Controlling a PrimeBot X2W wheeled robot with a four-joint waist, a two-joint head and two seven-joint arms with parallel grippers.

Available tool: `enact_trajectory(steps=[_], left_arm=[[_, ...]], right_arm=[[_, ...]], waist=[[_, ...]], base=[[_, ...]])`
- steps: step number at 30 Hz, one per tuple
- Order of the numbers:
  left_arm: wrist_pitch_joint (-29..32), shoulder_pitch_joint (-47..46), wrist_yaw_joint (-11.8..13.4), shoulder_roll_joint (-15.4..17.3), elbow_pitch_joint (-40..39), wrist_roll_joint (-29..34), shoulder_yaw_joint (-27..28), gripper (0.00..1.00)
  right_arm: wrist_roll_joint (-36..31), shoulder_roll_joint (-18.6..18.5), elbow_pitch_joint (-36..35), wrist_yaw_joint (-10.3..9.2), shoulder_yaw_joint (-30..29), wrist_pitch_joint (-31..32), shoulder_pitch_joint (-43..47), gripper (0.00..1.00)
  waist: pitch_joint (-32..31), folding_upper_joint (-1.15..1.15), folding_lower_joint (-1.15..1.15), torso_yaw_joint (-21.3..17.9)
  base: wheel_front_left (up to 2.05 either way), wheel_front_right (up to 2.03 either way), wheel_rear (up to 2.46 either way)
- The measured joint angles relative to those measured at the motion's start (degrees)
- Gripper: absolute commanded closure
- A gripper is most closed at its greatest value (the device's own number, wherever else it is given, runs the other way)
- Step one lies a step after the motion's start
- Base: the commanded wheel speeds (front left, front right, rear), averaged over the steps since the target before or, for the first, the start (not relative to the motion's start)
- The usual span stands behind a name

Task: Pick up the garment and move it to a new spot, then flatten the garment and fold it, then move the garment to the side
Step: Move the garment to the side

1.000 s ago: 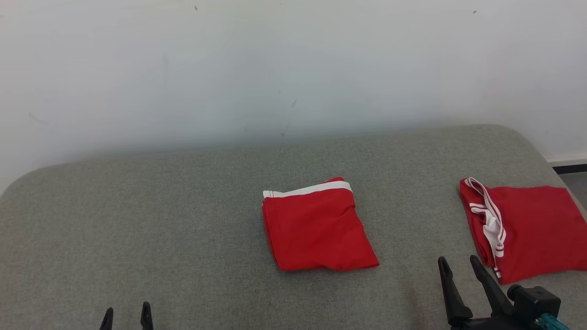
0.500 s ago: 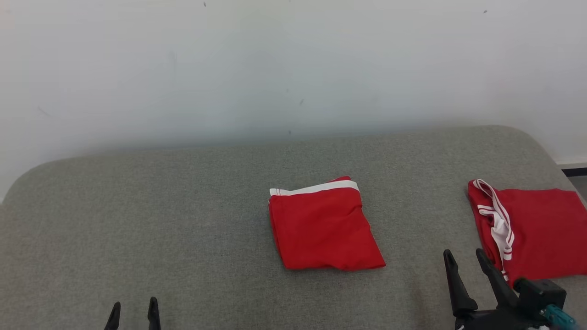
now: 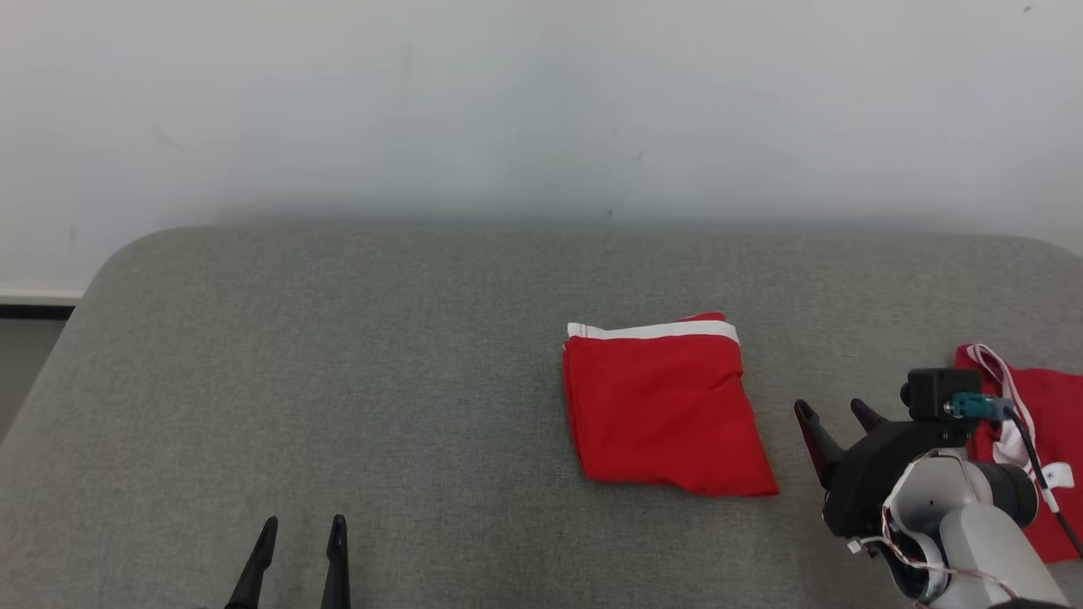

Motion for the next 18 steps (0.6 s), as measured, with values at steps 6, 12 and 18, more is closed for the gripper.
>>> enact_trajectory(steps=[6,12,18], left_arm=[[0.0,-1.43,0.0,0.01,-0.67,0.36,-2.78,0.0],[0.0,-2.96,0.0,0.03,-0.88,0.35,-4.75,0.0],[0.0,-4.09,0.0,0.02,-1.42,0.18,-6.37,0.0]], right_arm=[[-1.86,0.44,9.59,0.0,-2.57,8.73,-8.26,0.0],[-4.87,0.69,16.26,0.0,-3.35,10.53,-12.79,0.0],[-9.49,-0.15,21.94,0.0,-5.17,10.72,-16.36,0.0]], waist=[[2.42,0.0,0.0,3.5],[5.34,0.0,0.0,6.99],[8.66,0.0,0.01,9.62]], base=[[0.0,0.0,0.0],[0.0,0.0,0.0],[0.0,0.0,0.0]])
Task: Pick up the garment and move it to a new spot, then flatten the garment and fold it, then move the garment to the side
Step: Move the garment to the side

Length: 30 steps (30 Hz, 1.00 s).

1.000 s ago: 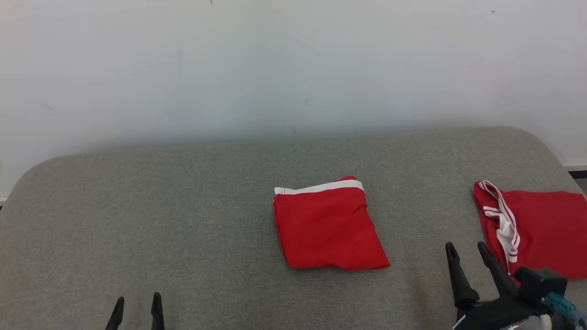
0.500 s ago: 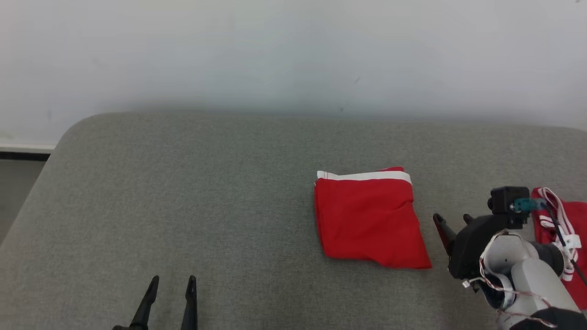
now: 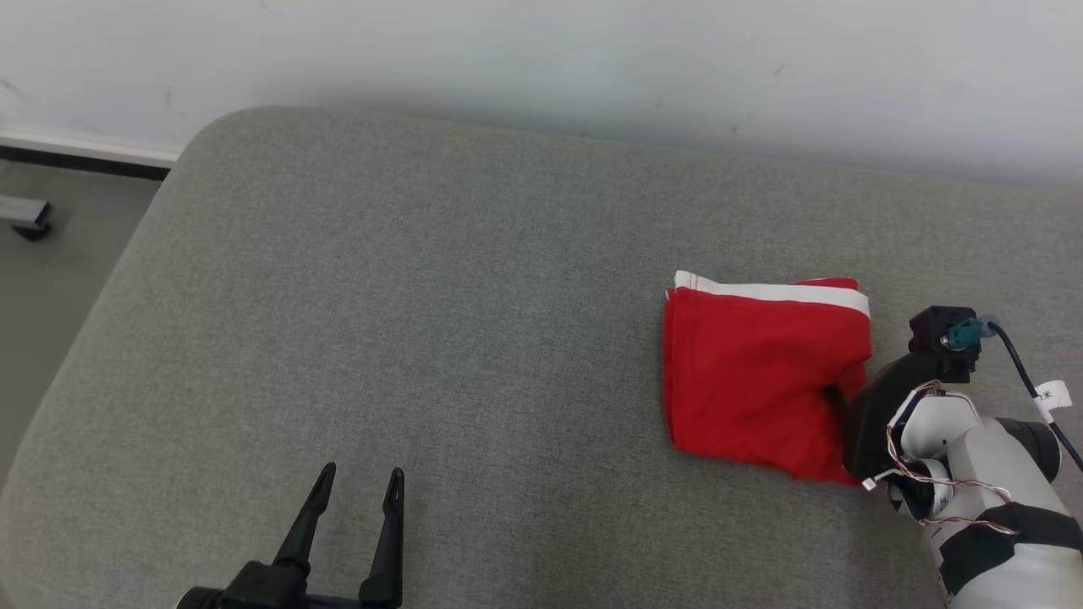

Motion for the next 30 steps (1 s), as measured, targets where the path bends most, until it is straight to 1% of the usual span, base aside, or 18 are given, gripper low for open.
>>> enact_trajectory(steps=[5,6,7,8,9,13,18,24,30], left_arm=[[0.0,-0.97,0.0,0.0,0.01,-0.34,-0.66,0.0],[0.0,-1.04,0.0,-0.01,0.04,-0.4,-0.71,0.0],[0.0,-1.15,0.0,-0.01,0.05,-0.42,-0.69,0.0],[0.0,-1.3,0.01,-0.01,0.08,-0.42,-0.68,0.0],[0.0,-1.41,0.03,0.0,0.05,-0.41,-0.62,0.0],[0.0,-1.46,0.21,0.01,-0.04,-0.41,-0.25,0.0],[0.0,-1.57,0.42,-0.01,-0.48,-0.4,0.05,0.0],[0.0,-1.41,0.78,-0.03,-1.59,-0.42,1.15,0.0],[0.0,-1.03,0.99,-0.02,-3.14,-0.82,2.0,0.0]], right_arm=[[-0.98,1.03,3.69,-0.13,-2.76,0.3,-2.26,0.0],[-0.48,1.15,4.26,-0.19,-3.2,0.56,-2.5,0.3],[-0.04,1.15,4.69,-0.23,-3.26,0.64,-2.74,0.88],[0.08,1.13,4.95,-0.3,-3.1,0.76,-3.05,0.88],[0.12,1.14,5.06,-0.36,-2.77,0.76,-3.29,1.0],[0.8,1.66,5.26,-0.16,-0.16,0.43,-3.7,1.0],[1.69,0.74,4.42,-0.16,4.81,-0.05,-4.24,1.0],[3.77,-1.48,0.46,-0.16,15.49,2.11,-5.46,1.0],[7.75,-6.7,-7.87,-0.1,26.94,5.12,-8.51,1.0]], waist=[[2.4,-0.01,-0.01,1.65],[2.74,-0.01,-0.01,1.9],[3.03,-0.01,-0.02,2.11],[3.28,-0.01,-0.02,2.27],[3.47,-0.01,-0.02,2.33],[3.37,-0.01,-0.02,1.78],[2.86,0.0,-0.01,0.3],[2.35,0.01,0.0,-2.85],[1.99,0.01,-0.01,-7.8]], base=[[0.0,0.0,0.0],[0.0,0.0,0.0],[0.0,0.0,0.0],[0.0,0.0,0.0],[0.0,0.0,0.0],[0.0,0.0,0.0],[0.0,0.0,0.0],[0.0,0.0,0.0],[0.0,0.0,0.0]])
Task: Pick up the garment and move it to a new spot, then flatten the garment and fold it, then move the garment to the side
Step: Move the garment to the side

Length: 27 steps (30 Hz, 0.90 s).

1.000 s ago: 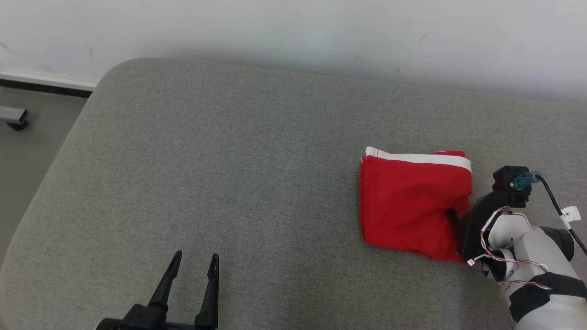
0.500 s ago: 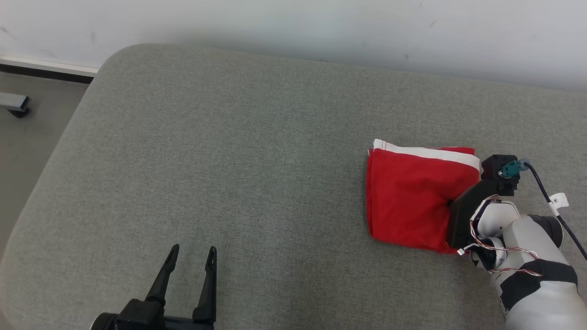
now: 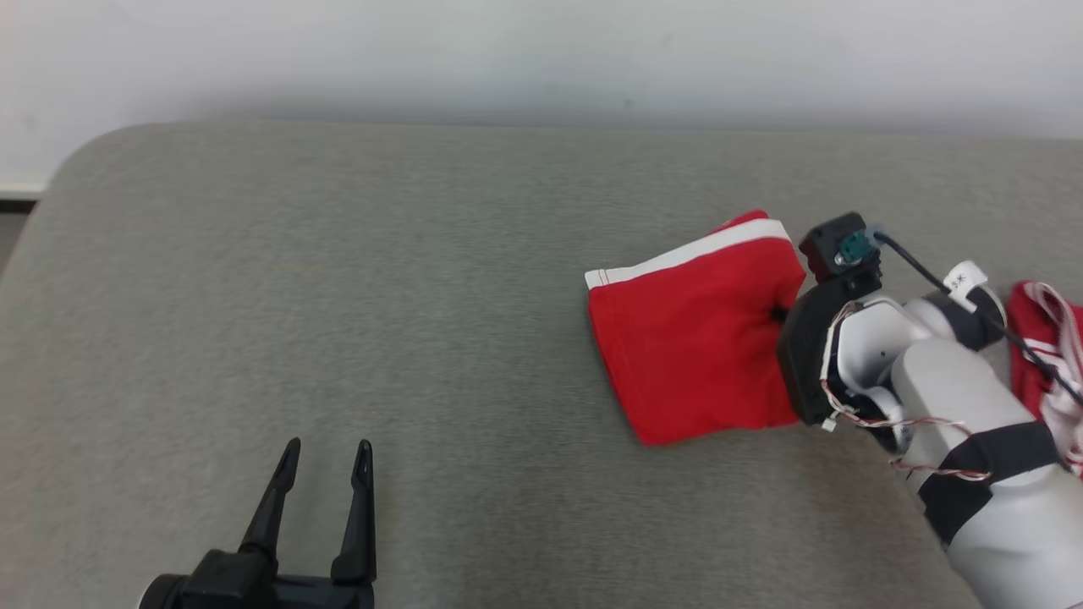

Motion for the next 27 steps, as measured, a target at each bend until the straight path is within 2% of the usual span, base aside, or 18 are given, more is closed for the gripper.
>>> enact_trajectory(steps=[6,13,21,27], left_arm=[[-0.01,-1.15,0.21,0.0,-1.19,-0.08,0.67,0.0],[-0.01,-3.21,-0.05,-0.03,-1.13,0.76,0.92,0.0],[0.0,-5.14,-0.56,1.14,-1.02,2.75,1.07,0.0],[0.0,-7.15,-0.63,3.13,-1.38,3.37,0.42,0.0]], right_arm=[[4.36,-6.04,-7.33,0.01,6.12,2.03,-3.24,1.0],[7.56,-11.17,-11.25,0.01,7.12,3.08,-4.58,1.0],[8.73,-15.72,-10.4,0.01,4.77,1.0,-4.59,1.0],[7.22,-18.62,-5.02,0.01,2.56,-4.33,-6.73,1.0]], waist=[[0.22,-0.01,0.0,-6.08],[1.53,-0.01,0.0,-13.33],[4.37,-0.01,0.0,-20.22],[8.31,-0.01,0.01,-22.47]], base=[[0.0,0.0,0.0],[0.0,0.0,0.0],[0.0,0.0,0.0],[0.0,0.0,0.0]])
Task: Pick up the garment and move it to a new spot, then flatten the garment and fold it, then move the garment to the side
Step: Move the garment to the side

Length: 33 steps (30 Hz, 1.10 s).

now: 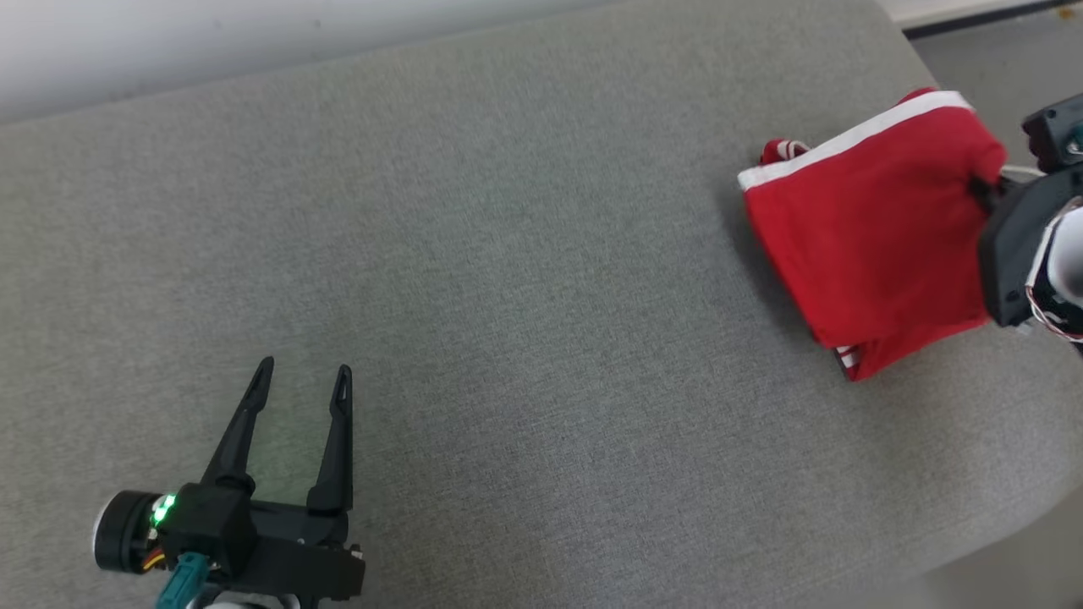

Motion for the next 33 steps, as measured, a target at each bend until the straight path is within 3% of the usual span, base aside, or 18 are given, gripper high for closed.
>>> enact_trajectory(steps=[7,11,16,17,18,19,26,33], left_arm=[[0.0,-0.83,-0.24,1.98,-0.57,0.18,-1.27,0.0],[0.0,-1.04,-0.25,3.03,-1.72,0.58,-1.66,0.0],[0.0,-1.88,-0.25,3.27,-2.4,0.7,-1.69,0.0],[0.0,-1.88,-0.25,3.26,-2.5,0.87,-1.77,0.0],[0.0,-1.94,-0.25,3.21,-2.68,1.03,-1.81,0.0],[0.0,-1.99,-0.25,3.14,-2.9,1.12,-1.88,0.0],[0.0,-1.48,0.13,1.76,-3.82,0.44,-1.09,0.0],[0.0,2.47,0.07,0.24,-2.97,-2.35,-0.27,0.0]], right_arm=[[-4.53,-1.97,5.98,0.02,1.6,-7.02,-0.54,1.0],[-8.4,-2.34,12.68,0.01,-2.24,-12.74,-1.09,1.0],[-11.39,-0.99,17.9,0.01,-6.26,-15.44,-1.27,1.0],[-12.02,-0.53,18.82,0.01,-7.08,-16.18,-1.35,0.76],[-12.71,0.0,19.82,0.01,-7.71,-16.81,-1.39,0.06],[-13.04,0.66,20.48,0.01,-8.36,-17.74,-1.38,0.0],[-14.47,3.76,23.27,0.01,-11.92,-26.04,-0.74,0.0],[-12.34,6.21,21.51,0.01,-12.21,-32.2,2.5,0.0]], waist=[[4.43,0.0,0.0,-0.12],[6.76,0.0,0.0,0.79],[7.88,0.0,0.0,1.81],[8.06,0.0,0.0,2.04],[8.14,0.0,0.0,2.27],[8.14,0.0,0.0,2.46],[5.52,0.0,-0.01,2.91],[0.27,-0.01,-0.02,3.25]], base=[[0.0,0.0,0.0],[0.0,0.0,0.0],[0.0,0.0,0.0],[0.0,0.0,0.0],[0.0,0.0,0.0],[0.0,0.0,0.0],[0.0,0.0,0.0],[0.0,0.0,0.0]])
